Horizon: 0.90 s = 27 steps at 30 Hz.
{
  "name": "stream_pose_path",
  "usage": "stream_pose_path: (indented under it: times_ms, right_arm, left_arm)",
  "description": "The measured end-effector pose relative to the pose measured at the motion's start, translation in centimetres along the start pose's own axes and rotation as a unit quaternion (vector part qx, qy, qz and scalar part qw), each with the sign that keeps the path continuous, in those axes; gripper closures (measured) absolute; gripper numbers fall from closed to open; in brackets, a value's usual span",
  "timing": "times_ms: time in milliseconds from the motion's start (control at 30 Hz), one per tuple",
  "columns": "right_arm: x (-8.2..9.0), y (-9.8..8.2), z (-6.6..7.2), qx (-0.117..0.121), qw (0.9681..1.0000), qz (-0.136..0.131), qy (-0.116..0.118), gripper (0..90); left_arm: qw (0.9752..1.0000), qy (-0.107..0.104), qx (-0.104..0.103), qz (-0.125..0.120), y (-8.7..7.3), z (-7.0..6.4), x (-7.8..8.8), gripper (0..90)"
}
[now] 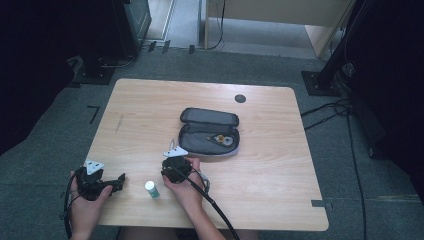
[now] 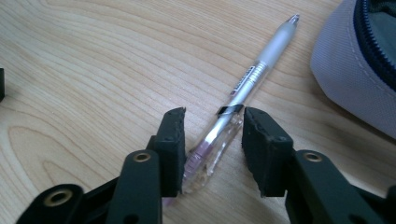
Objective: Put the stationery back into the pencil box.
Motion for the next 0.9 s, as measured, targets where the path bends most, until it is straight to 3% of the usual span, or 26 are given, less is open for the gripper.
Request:
stream_pose_path:
  times_ms: [233,433,533,633,700,733,900]
  right_arm:
    - [0.4,-0.1,-0.4,0.012,0.9998,0.014,0.002,75.8]
    - [1.0,-0.5,-0.9,0.044,0.9987,0.024,-0.001,76.0]
    - [1.1,-0.6,-1.0,0.048,0.9987,0.018,-0.002,75.3]
    - [1.1,-0.8,-0.9,0.047,0.9988,0.01,0.004,69.3]
    - [1.0,-0.9,-0.7,0.06,0.9981,0.011,-0.001,68.1]
    - [1.1,-1.0,-0.6,0.061,0.9981,0.012,-0.002,75.1]
    - [1.6,-1.3,-0.9,0.06,0.9981,0.016,0.004,76.4]
  left_arm:
    - [1.0,0.0,0.0,0.0,0.0,0.0,0.0,0.0]
    - [1.0,0.0,0.0,0.0,0.0,0.0,0.0,0.0]
    - [1.0,0.0,0.0,0.0,0.0,0.0,0.0,0.0]
    - [1.0,0.0,0.0,0.0,0.0,0.0,0.0,0.0]
    - [1.0,0.0,0.0,0.0,0.0,0.0,0.0,0.0]
    - [1.0,0.0,0.0,0.0,0.0,0.0,0.0,0.0]
    - [1.0,0.0,0.0,0.0,0.0,0.0,0.0,0.0]
Point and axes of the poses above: each handheld gripper's, and its own axes: x roughly backward along the jaws, y roughly out of its top, z roughly to its left, the point moved 4 cm from there along -x, roughly forward along the jaws, and after that the axes turned 15 degrees about y, right-handed, at the moved point
